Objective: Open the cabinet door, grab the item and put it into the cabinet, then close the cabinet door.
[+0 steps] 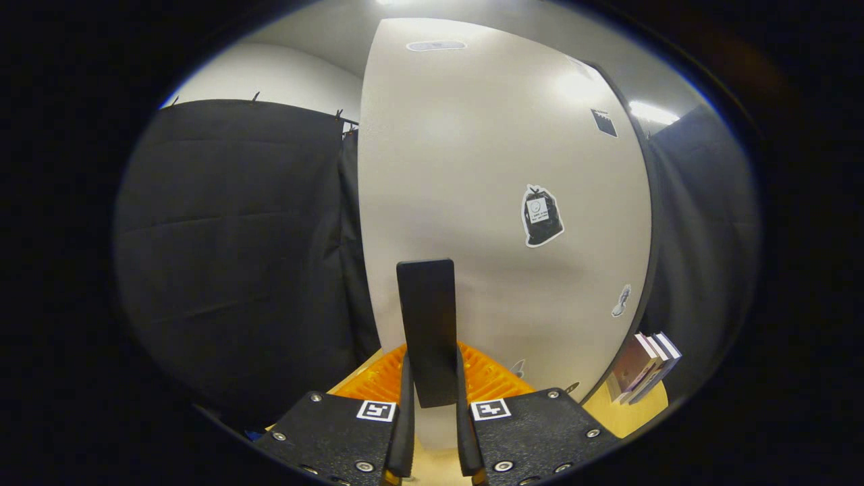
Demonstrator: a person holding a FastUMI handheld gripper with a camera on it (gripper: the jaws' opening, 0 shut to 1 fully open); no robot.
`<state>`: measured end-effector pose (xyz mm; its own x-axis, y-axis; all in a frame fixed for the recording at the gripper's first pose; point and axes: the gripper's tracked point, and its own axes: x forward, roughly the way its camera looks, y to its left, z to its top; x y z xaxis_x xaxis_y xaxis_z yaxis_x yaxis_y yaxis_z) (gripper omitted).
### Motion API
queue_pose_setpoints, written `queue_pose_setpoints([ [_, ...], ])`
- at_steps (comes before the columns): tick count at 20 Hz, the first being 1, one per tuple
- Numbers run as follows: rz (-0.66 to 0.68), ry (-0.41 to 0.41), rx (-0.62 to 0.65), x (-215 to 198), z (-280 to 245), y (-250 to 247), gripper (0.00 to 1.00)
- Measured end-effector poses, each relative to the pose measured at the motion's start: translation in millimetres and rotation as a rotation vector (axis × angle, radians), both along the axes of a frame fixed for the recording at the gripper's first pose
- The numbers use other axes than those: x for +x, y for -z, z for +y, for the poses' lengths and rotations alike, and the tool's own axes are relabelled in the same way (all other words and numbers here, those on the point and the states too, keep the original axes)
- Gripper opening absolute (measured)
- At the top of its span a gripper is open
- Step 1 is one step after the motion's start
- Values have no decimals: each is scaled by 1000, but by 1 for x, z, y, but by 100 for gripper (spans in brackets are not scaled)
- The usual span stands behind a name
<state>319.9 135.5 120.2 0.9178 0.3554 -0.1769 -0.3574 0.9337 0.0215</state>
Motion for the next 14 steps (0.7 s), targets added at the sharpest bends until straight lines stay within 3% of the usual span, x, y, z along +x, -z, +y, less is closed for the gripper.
queue_pose_setpoints([
  [14, -8, 53, 13, -26, -38, -4, 26],
])
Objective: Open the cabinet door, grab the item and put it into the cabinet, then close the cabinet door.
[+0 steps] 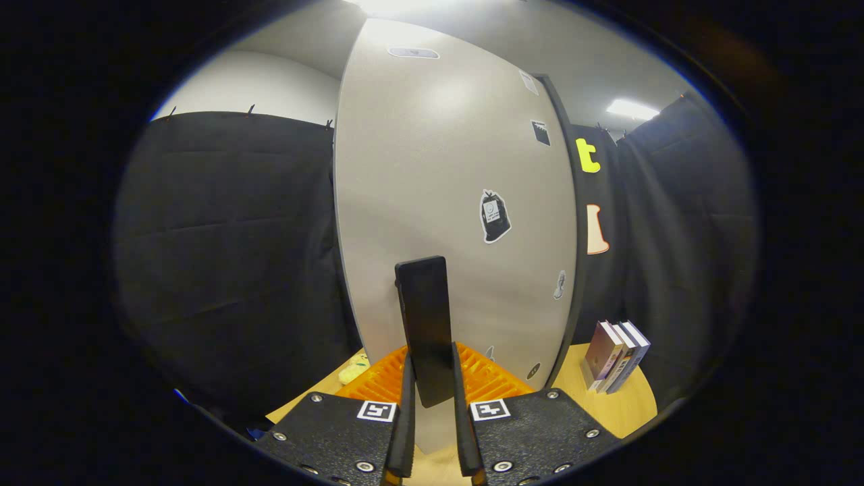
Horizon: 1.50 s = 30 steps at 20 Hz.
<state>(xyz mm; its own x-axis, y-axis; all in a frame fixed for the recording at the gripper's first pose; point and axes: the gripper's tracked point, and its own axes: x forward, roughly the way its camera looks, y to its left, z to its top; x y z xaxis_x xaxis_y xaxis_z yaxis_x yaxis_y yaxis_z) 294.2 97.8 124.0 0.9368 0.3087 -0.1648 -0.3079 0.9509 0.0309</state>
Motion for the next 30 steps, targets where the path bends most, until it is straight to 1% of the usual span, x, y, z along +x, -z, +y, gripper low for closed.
queue_pose_setpoints([
  [4, -6, 55, 7, -4, -13, -1, 25],
  [11, -20, 170, -26, -8, -48, -3, 25],
  [13, -22, 187, -18, -9, -52, -4, 25],
  [16, -34, 270, -26, -9, -70, -4, 25],
  [18, -40, 316, -8, -9, -77, -4, 20],
  [19, -45, 340, -7, -9, -81, -5, 19],
  [23, -72, 451, -38, -10, -109, -8, 19],
  [25, -76, 450, -18, -11, -104, -8, 19],
  [26, -83, 462, -22, -12, -105, -8, 19],
  [30, -188, 510, -73, -10, -115, -24, 19],
])
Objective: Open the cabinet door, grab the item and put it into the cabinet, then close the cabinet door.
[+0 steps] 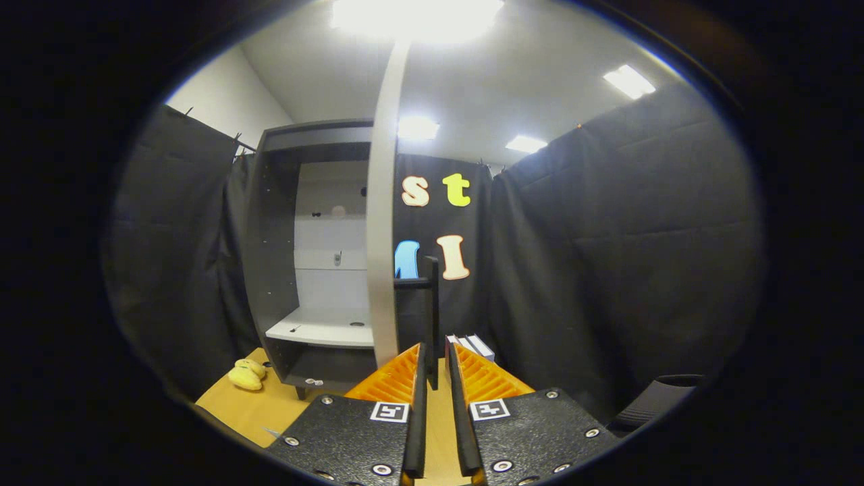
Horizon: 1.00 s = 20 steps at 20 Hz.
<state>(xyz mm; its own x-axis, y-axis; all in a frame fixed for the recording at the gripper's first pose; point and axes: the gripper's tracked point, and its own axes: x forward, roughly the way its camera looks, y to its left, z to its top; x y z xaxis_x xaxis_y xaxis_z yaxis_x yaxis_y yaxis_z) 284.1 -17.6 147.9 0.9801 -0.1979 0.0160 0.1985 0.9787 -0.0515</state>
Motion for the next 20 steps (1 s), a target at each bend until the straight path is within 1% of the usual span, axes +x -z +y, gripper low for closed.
queue_pose_setpoints([
  [1, -30, 31, -15, 0, -5, -4, 19],
  [4, -109, -8, -3, 6, 11, -16, 35],
  [5, -131, -15, 0, 9, 15, -19, 44],
  [6, -153, -24, 4, 12, 19, -21, 63],
  [7, -168, -34, 11, 14, 24, -22, 72],
  [8, -176, -48, 17, 16, 30, -22, 86],
  [10, -175, -82, 29, 16, 41, -18, 93],
  [13, -165, -117, 40, 21, 72, 0, 93],
  [15, -149, -139, 49, 26, 101, 23, 93],
  [20, -87, -213, 63, 42, 151, 69, 93],
])
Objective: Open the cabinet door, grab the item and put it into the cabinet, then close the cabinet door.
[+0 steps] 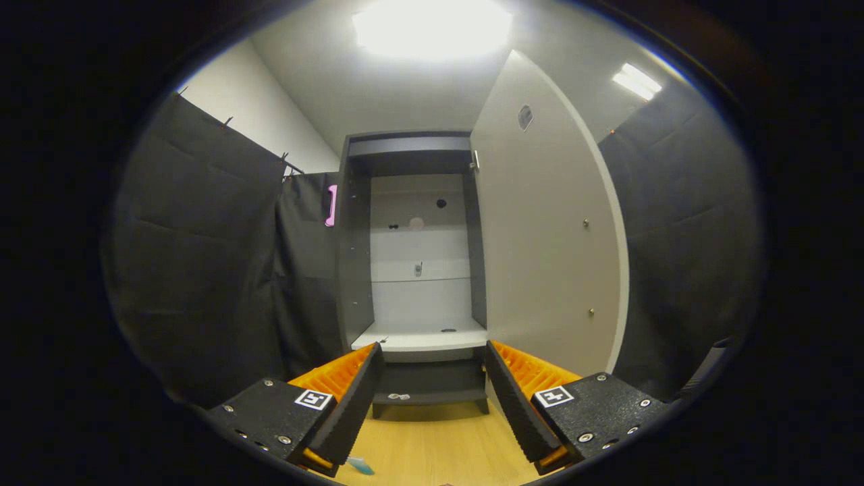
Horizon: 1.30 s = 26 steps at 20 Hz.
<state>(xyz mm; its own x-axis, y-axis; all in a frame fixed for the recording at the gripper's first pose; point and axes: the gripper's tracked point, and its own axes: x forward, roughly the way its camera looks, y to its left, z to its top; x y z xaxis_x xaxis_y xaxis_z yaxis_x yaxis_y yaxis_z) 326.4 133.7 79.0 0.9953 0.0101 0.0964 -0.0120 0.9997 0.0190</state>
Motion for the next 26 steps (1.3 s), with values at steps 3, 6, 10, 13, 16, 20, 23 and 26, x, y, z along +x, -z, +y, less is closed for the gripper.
queue_pose_setpoints([
  [3, 28, -39, 0, 3, 25, 26, 93],
  [6, 61, -70, -3, 8, 48, 59, 93],
  [10, 120, -129, 8, 13, 79, 107, 93],
  [13, 188, -149, 16, 18, 94, 148, 93],
  [16, 259, -166, 21, 25, 107, 189, 93],
  [20, 334, -189, -9, 30, 120, 234, 93],
  [23, 377, -208, -47, 34, 131, 261, 93],
  [26, 420, -216, -63, 38, 138, 284, 93],
])
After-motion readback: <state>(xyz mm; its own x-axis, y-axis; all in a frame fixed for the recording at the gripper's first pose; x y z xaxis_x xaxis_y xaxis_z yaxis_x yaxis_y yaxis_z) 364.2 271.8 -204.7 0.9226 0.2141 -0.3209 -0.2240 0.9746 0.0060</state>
